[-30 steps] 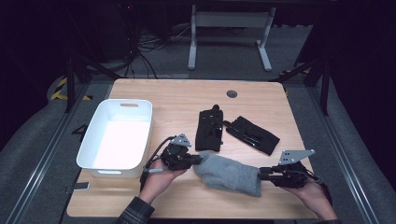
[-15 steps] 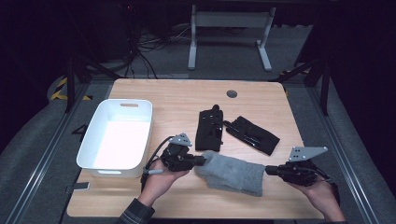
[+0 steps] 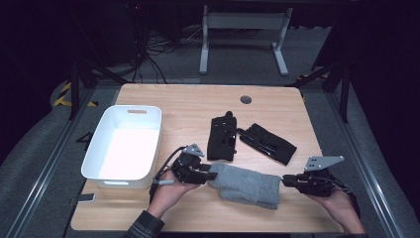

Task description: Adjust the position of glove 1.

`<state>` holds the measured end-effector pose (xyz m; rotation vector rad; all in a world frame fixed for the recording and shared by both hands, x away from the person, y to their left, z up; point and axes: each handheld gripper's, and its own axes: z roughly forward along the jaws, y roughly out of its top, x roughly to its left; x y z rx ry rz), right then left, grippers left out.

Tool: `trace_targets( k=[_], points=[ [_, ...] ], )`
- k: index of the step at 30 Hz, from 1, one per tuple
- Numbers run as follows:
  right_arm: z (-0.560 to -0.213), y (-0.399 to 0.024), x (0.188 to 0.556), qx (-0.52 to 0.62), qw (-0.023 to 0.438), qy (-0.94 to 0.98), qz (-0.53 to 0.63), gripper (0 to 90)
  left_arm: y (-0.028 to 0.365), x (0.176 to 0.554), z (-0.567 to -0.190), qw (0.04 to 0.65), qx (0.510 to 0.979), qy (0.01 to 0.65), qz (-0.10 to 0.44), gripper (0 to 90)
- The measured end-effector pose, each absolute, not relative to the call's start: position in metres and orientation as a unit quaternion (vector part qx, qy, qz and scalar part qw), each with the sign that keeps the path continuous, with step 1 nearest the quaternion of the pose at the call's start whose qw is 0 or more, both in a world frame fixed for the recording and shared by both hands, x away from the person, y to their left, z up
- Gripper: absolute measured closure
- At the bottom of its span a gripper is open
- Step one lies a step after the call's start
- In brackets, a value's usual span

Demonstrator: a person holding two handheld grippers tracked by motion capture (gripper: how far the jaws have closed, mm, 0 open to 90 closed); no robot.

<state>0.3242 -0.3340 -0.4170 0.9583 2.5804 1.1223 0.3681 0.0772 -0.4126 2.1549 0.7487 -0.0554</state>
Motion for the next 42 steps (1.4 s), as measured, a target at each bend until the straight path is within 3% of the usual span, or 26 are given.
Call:
trace_targets(
  k=[2, 4, 8, 10, 24, 42],
  points=[
    [-0.421, -0.339, 0.326, 0.330, 0.081, 0.865, 0.369, 84.9, 0.083, 0.365, -0.408, 0.425, 0.855, 0.298, -0.010, 52.9],
    [-0.426, -0.341, 0.328, 0.333, 0.076, 0.868, 0.361, 88.8, 0.086, 0.361, -0.405, 0.415, 0.859, 0.301, 0.013, 57.7],
    [-0.437, -0.331, 0.328, 0.320, 0.061, 0.883, 0.339, 89.4, 0.085, 0.353, -0.409, 0.394, 0.870, 0.297, 0.008, 81.4],
    [-0.440, -0.325, 0.328, 0.313, 0.055, 0.887, 0.335, 89.6, 0.082, 0.351, -0.413, 0.387, 0.875, 0.292, 0.000, 86.3],
    [-0.443, -0.285, 0.318, 0.245, 0.018, 0.904, 0.350, 89.6, 0.081, 0.360, -0.431, 0.345, 0.890, 0.299, -0.013, 85.2],
    [-0.451, -0.218, 0.299, 0.151, -0.015, 0.928, 0.341, 89.6, 0.056, 0.380, -0.435, 0.350, 0.891, 0.287, -0.024, 84.6]
  ],
)
